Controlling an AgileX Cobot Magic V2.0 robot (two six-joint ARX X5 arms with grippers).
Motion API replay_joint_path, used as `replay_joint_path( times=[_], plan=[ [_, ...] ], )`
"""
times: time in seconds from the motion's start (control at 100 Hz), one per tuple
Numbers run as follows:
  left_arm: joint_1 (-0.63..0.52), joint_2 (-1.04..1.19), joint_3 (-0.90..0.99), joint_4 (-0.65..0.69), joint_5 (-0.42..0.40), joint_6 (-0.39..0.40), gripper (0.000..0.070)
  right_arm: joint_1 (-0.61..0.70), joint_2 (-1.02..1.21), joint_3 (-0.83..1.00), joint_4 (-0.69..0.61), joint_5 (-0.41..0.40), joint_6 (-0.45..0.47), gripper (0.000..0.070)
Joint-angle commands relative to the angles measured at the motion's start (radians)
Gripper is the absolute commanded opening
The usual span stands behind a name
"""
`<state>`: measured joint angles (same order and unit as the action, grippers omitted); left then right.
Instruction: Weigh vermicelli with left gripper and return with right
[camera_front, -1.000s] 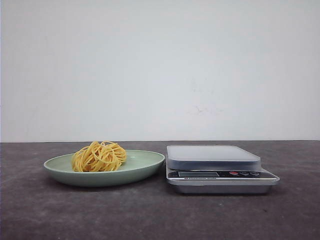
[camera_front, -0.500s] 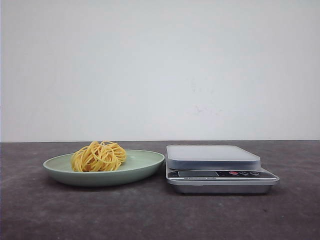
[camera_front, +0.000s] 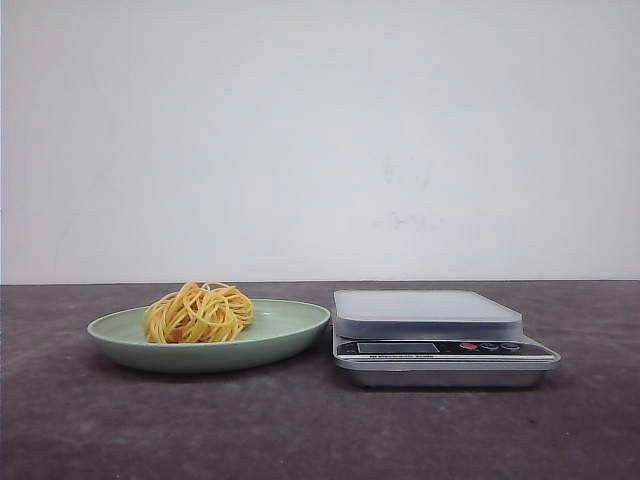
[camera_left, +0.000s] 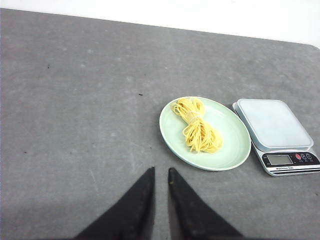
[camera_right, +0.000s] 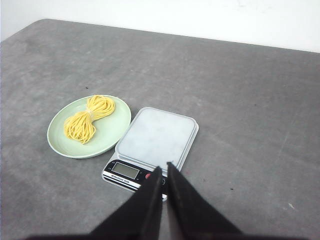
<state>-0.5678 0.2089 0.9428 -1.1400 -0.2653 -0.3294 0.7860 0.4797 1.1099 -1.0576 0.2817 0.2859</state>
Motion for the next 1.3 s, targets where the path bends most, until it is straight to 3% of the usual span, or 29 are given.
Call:
replay_joint_path(
  times=[0.0,0.54,0.6,0.68,0.77,0.96,1.29],
  plan=[
    [-0.006,-0.002,0.011,0.010,-0.004,0.003,0.0012,0.010,0.002,0.014,0.011,0.005,0.013,0.0007],
    [0.013,-0.004,0.011,0.010,-0.004,0.003,0.0012,0.010,0.002,0.014,0.011,0.007,0.013,0.0007],
    [0.048,-0.004,0.008,0.026,-0.017,0.061,0.0012,0.010,0.002,0.014,0.011,0.007,0.013,0.0007],
    [0.108,-0.013,-0.022,0.124,-0.035,0.099,0.0012,0.010,0.002,0.014,0.011,0.007,0.013,0.0007],
    [0.186,-0.039,-0.101,0.320,-0.035,0.164,0.0012,0.010,0.002,0.014,0.011,0.007,0.013,0.0007],
    [0.370,-0.124,-0.363,0.719,0.057,0.220,0.0012,0.010,0.002,0.014,0.011,0.007,0.013,0.0007],
    [0.510,-0.206,-0.719,0.909,0.093,0.241,0.0012,0.010,0.002,0.014,0.011,0.007,0.013,0.0007]
  ],
)
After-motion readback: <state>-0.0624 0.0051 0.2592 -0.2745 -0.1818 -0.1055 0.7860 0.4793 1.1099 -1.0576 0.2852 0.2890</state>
